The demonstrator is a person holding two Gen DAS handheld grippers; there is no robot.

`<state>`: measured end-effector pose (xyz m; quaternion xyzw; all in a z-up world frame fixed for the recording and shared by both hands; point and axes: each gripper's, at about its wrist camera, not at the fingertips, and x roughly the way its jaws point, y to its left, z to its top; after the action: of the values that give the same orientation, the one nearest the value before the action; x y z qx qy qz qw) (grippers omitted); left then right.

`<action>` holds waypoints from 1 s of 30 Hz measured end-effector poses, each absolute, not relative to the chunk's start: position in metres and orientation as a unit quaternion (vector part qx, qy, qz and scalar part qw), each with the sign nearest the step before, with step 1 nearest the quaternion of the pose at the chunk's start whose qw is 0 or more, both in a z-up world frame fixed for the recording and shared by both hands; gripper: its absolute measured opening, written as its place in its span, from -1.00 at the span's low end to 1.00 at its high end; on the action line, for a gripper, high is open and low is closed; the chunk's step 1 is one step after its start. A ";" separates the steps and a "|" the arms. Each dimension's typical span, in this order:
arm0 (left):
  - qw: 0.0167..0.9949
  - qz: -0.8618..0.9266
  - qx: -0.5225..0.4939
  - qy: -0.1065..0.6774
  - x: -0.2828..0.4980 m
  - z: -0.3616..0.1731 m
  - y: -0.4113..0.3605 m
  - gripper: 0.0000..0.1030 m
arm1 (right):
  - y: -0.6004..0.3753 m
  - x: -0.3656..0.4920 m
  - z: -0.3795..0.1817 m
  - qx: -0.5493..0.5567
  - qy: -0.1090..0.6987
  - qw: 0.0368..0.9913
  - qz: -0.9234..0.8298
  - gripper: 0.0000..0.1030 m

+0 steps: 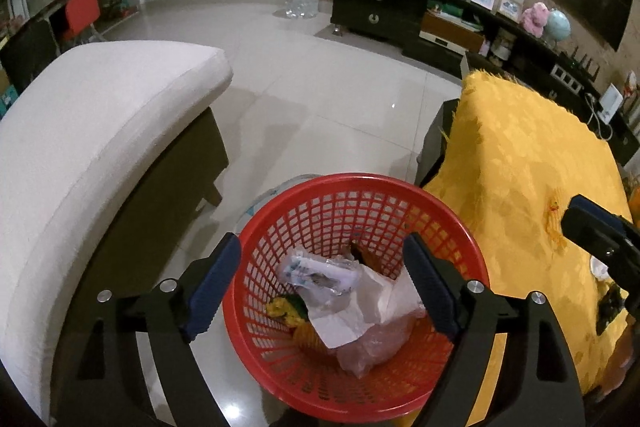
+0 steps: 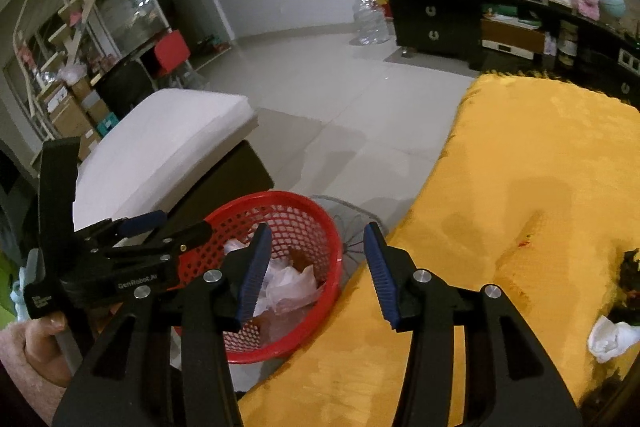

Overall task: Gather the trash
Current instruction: 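Open both tools to drop the packet and tissue into the basket, then move both tools back over the table toward the remaining trash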

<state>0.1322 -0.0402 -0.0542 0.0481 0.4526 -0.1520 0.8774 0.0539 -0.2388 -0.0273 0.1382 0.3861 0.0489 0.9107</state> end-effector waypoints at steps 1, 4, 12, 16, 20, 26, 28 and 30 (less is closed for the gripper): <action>0.879 -0.151 0.047 0.451 0.132 -0.053 -0.040 0.56 | -0.240 0.053 -0.027 0.137 0.385 0.911 0.046 -0.09; 0.881 -0.154 0.043 0.446 0.131 -0.052 -0.042 0.56 | -0.245 0.049 -0.025 0.131 0.382 0.914 0.038 -0.09; 0.881 -0.169 0.048 0.439 0.125 -0.048 -0.062 0.56 | -0.270 0.028 -0.018 0.114 0.367 0.923 -0.007 0.18; 0.880 -0.182 0.059 0.434 0.119 -0.046 -0.082 0.56 | -0.293 0.012 -0.015 0.124 0.360 0.924 -0.033 0.35; 0.879 -0.197 0.072 0.429 0.111 -0.046 -0.102 0.56 | -0.323 -0.007 -0.012 0.140 0.354 0.923 -0.065 0.39; 0.877 -0.218 0.083 0.420 0.098 -0.044 -0.134 0.56 | -0.373 -0.042 -0.007 0.166 0.336 0.919 -0.126 0.39; 0.876 -0.225 0.090 0.416 0.093 -0.043 -0.146 0.56 | -0.389 -0.053 -0.006 0.176 0.329 0.916 -0.144 0.39; 0.875 -0.234 0.100 0.413 0.086 -0.044 -0.159 0.56 | -0.402 -0.063 -0.005 0.185 0.323 0.914 -0.159 0.39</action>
<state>0.0863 -0.1594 -0.0436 0.1000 0.4125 -0.2337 0.8748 -0.0632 -0.4018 -0.0051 0.1852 0.3232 -0.1591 0.9143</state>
